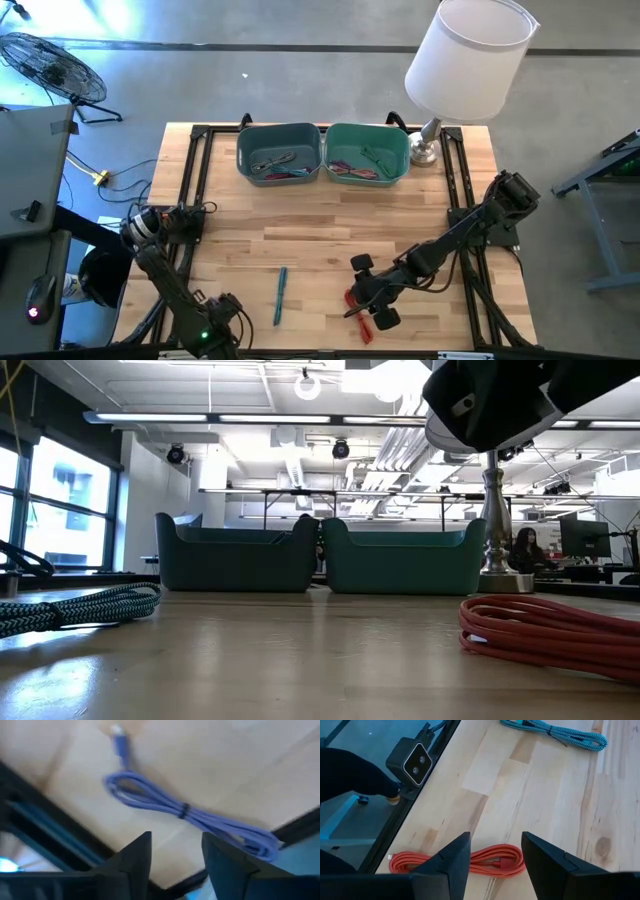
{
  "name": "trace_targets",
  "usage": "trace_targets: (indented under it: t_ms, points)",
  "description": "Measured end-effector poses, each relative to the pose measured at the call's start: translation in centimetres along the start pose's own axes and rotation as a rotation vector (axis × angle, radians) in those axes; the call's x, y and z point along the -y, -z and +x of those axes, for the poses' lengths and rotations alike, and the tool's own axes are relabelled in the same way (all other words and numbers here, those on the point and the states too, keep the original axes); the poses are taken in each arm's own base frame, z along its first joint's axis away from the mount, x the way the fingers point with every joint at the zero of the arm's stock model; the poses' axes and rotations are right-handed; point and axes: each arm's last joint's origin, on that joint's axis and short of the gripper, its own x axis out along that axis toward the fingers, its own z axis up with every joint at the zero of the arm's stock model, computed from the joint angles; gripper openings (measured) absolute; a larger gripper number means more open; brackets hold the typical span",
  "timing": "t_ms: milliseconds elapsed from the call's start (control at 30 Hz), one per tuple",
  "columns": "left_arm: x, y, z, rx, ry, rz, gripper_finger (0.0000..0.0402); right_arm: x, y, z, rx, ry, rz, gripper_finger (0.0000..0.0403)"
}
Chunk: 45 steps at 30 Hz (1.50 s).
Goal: Pick & Place USB Port
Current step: Put the purple USB cable into the green bin
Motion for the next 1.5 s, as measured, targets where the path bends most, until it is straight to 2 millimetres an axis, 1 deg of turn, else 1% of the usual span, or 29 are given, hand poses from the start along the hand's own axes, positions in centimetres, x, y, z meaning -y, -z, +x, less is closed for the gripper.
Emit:
trace_targets:
  t_ms: [100,233,433,633,967,1233,1500]
  points:
    - [0.3,-0.6,1.2,-0.040,0.034,-0.025,0.0185,0.0,0.0,0.0,0.003,-0.001,0.000,0.0168]
    - [0.4,-1.8,2.4,-0.091,0.060,-0.062,0.0188,0.0,-0.1,0.0,0.006,-0.002,0.001,0.0168]
    - [0.2,-3.0,2.5,-0.160,0.032,-0.102,0.0188,-0.1,0.0,0.0,-0.001,-0.022,0.000,0.0167]
    - [0.1,-2.8,2.5,-0.222,0.010,-0.127,0.0188,-0.1,0.1,0.0,-0.017,-0.043,-0.009,0.0168]
    - [0.3,-3.4,2.4,-0.223,0.025,-0.139,0.0188,-0.1,0.1,0.0,-0.017,-0.043,-0.032,0.0167]
    - [0.2,-3.2,2.4,-0.246,0.021,-0.134,0.0188,-0.1,0.1,0.0,-0.017,-0.043,-0.035,0.0167]
    - [0.9,-3.7,3.8,-0.260,-0.014,-0.176,0.0188,-0.1,0.1,0.0,-0.017,-0.043,-0.036,0.0167]
